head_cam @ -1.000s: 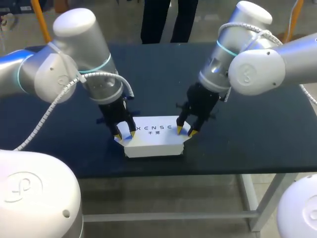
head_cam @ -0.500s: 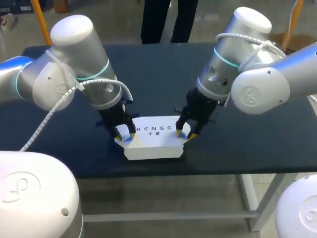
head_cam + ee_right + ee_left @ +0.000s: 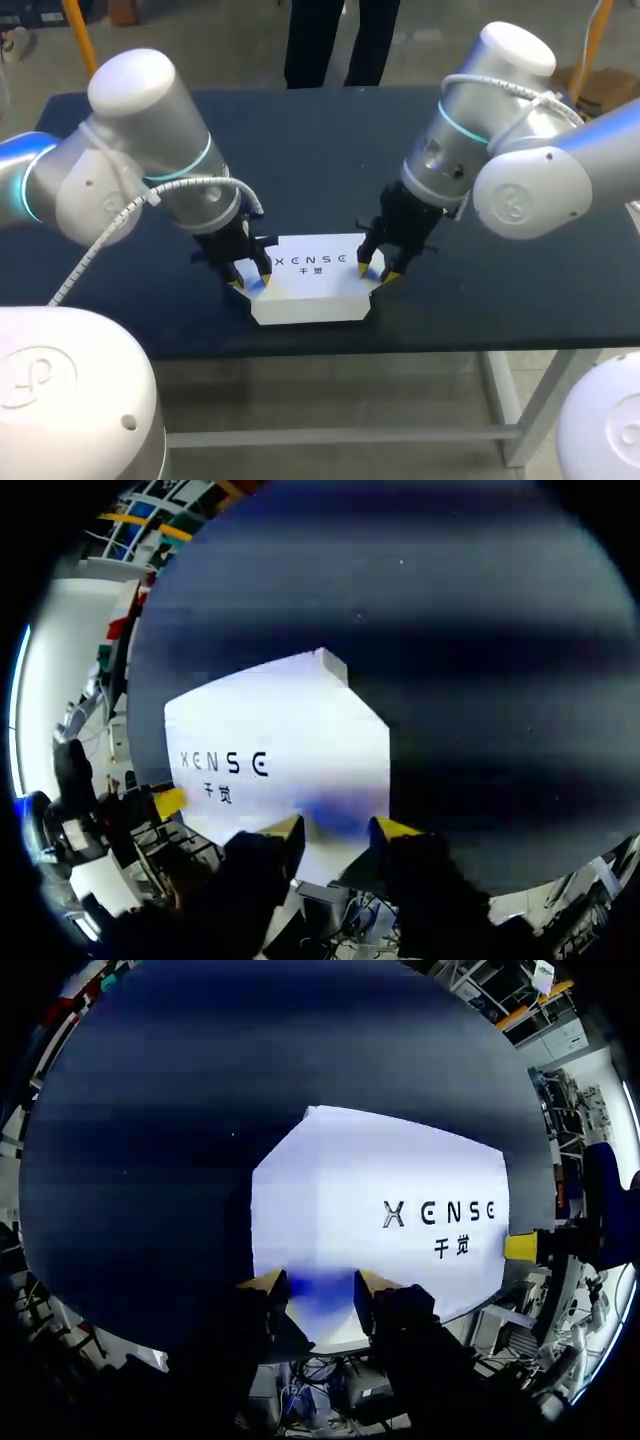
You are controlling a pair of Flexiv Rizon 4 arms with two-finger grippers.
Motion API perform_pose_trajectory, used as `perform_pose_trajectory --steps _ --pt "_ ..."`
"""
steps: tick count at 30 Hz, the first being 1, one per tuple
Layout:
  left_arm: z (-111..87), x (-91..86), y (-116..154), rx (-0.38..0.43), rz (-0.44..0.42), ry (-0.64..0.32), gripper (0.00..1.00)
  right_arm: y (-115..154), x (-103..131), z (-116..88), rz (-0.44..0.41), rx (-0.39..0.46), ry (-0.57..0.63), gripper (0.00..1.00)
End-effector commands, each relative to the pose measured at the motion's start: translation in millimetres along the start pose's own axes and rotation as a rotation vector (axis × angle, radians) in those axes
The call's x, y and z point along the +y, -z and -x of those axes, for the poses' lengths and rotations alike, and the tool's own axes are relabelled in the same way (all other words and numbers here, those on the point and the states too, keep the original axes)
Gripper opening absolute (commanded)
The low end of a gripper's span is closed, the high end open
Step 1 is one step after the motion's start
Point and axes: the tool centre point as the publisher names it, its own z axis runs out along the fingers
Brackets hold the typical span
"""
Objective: Assemble the packaging by folding the flat box into shape, placing the metal phone stand inside, and closing the box properly
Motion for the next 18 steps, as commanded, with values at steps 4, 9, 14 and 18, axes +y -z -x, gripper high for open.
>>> perform_pose_trajectory --steps 4,9,14,18 --pt "0.6 1.1 -7.2 0.000 -0.007 0.006 0.44 3.7 4.8 0.5 -0.040 0.068 0.001 0.53" --pt "0.6 1.1 -7.2 0.000 -0.007 0.006 0.45 3.7 4.8 0.5 -0.040 0.068 0.001 0.66" --pt "0.6 1.1 -7.2 0.000 -0.007 0.006 0.41 3.7 4.8 0.5 -0.040 0.068 0.001 0.58" --pt "0.6 1.1 -7.2 0.000 -0.007 0.006 0.36 3.7 4.8 0.5 -0.040 0.068 0.001 0.48"
